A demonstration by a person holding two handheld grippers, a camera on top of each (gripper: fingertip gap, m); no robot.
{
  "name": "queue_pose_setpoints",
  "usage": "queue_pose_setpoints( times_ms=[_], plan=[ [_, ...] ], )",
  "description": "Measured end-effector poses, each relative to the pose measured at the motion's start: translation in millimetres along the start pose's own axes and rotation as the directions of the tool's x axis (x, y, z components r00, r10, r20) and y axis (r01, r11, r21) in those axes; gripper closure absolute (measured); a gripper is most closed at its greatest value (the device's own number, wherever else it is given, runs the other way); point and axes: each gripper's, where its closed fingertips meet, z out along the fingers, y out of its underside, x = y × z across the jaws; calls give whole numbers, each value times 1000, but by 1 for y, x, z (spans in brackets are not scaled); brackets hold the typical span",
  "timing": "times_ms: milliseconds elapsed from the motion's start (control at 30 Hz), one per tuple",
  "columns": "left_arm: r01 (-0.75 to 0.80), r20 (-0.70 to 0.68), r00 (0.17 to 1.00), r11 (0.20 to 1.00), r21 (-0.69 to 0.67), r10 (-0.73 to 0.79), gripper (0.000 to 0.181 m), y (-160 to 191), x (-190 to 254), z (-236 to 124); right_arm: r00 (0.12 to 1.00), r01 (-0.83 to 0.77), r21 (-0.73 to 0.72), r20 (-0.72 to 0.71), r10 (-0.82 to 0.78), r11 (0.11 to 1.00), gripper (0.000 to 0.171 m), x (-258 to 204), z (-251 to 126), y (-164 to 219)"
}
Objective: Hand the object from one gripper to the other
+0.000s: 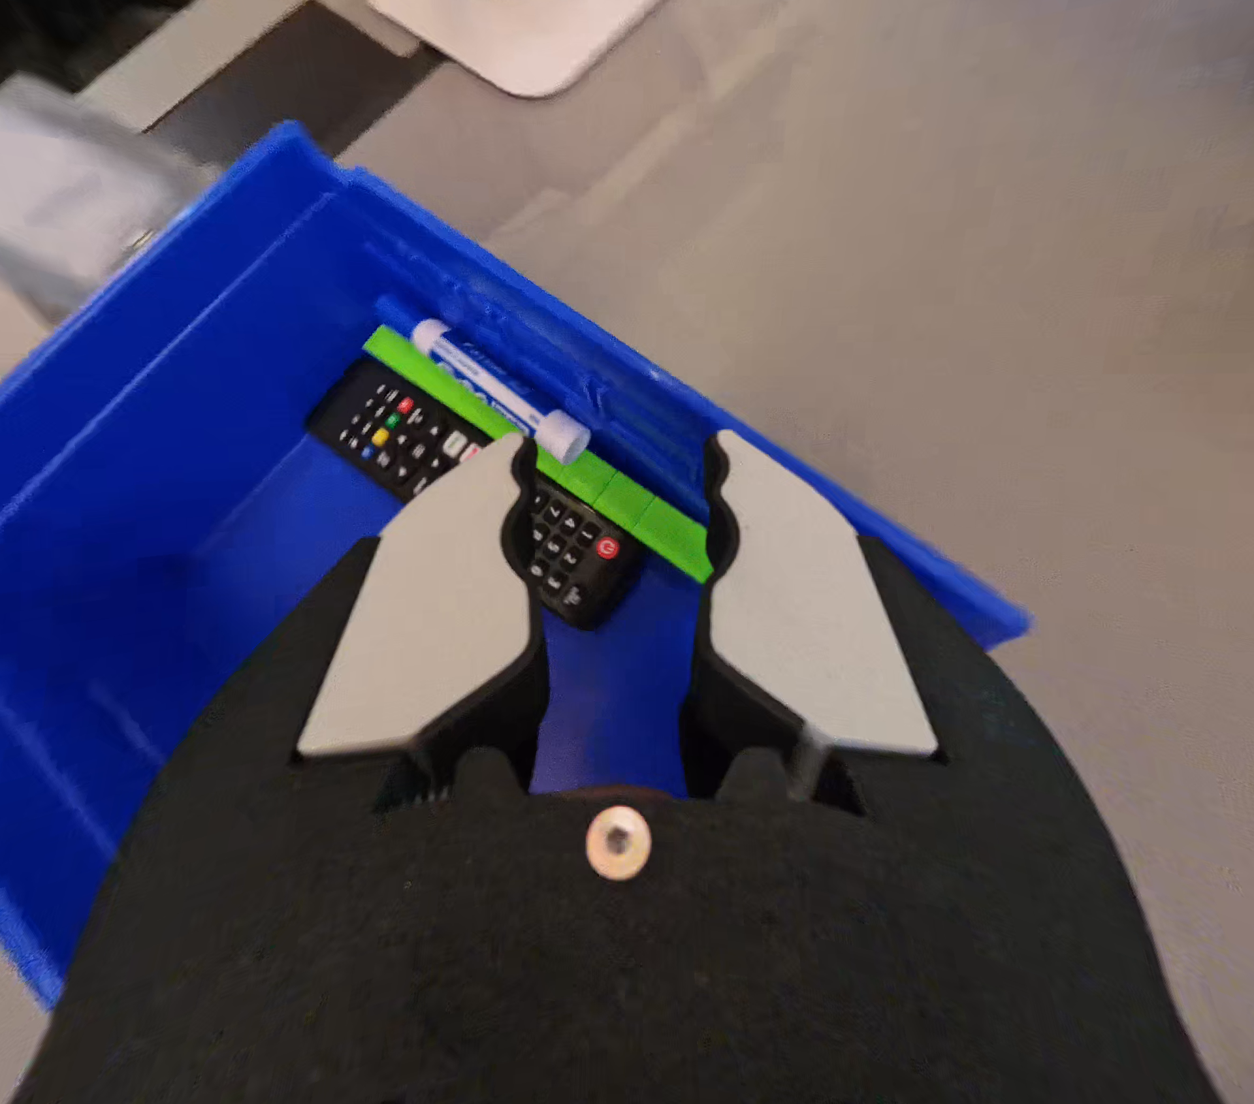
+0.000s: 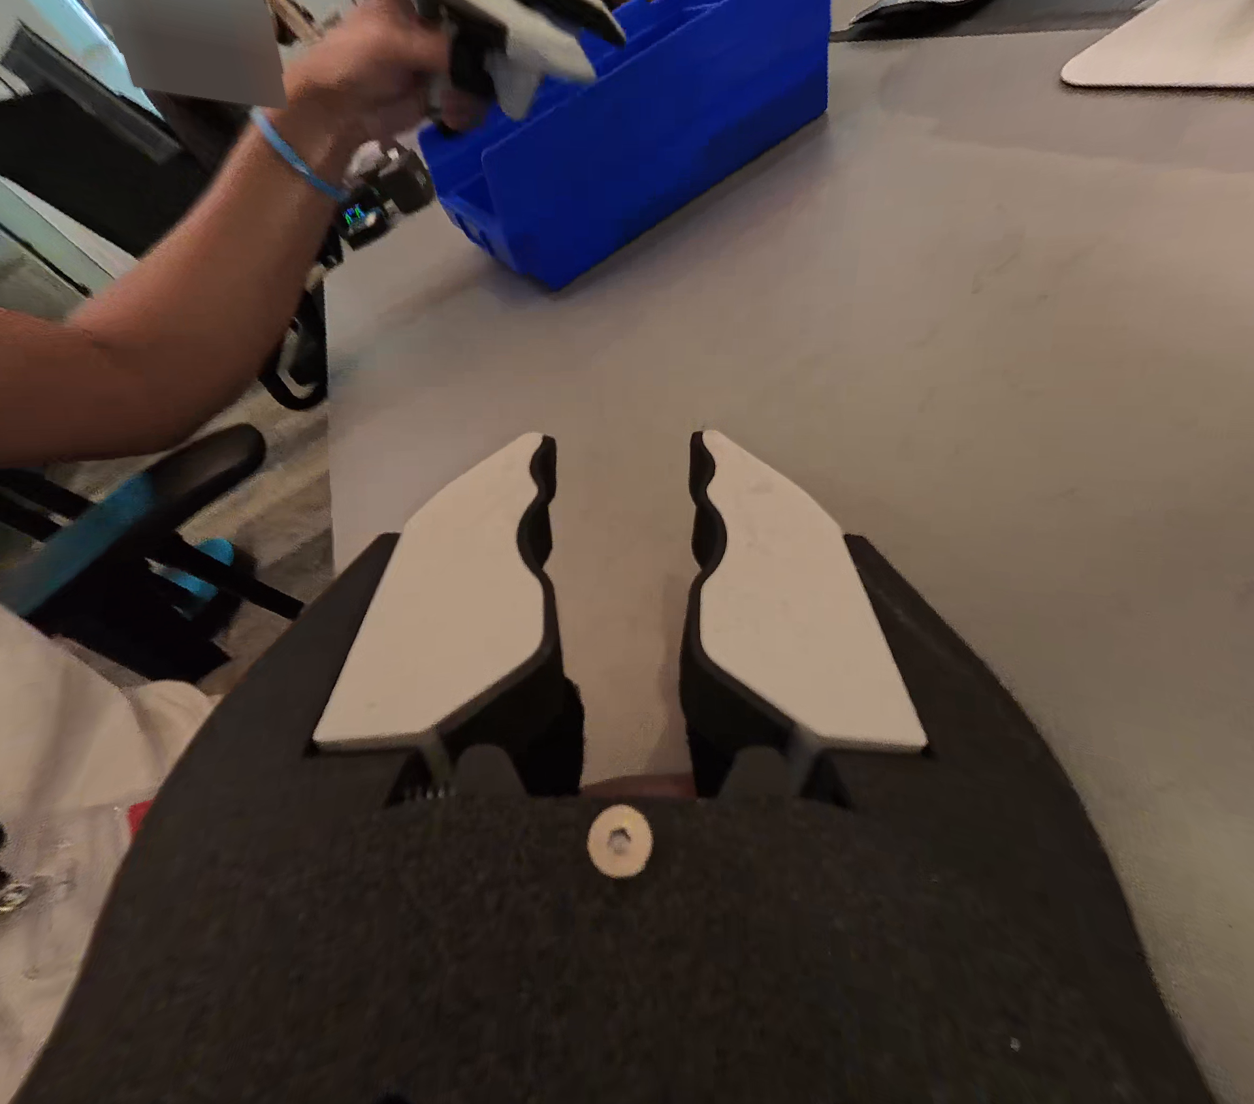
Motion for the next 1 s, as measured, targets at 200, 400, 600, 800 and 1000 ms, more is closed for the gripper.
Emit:
queue_pose_setpoints(
  times_ms=[200,400,600,800,1000],
  plan=[
    [-218,-159,967,971,-97,201,119,20,-24,41,981,-188,71,54,184,980,134,13,-5,-8],
    [-373,-222,914,917,-139,338,92,17,-47,64,939,-306,81,192,287,949,129,8,-1,-14],
    [-536,-282,828,832,-144,485,89,5,-62,77,934,-271,25,249,256,962,126,-5,2,-8],
    [-504,-359,835,842,-192,417,84,6,-68,85,903,-296,-23,321,287,955,125,-11,1,-5],
    [-509,-420,809,847,-150,411,77,3,-61,77,862,-342,-48,381,334,938,126,-13,-2,-6]
  ],
)
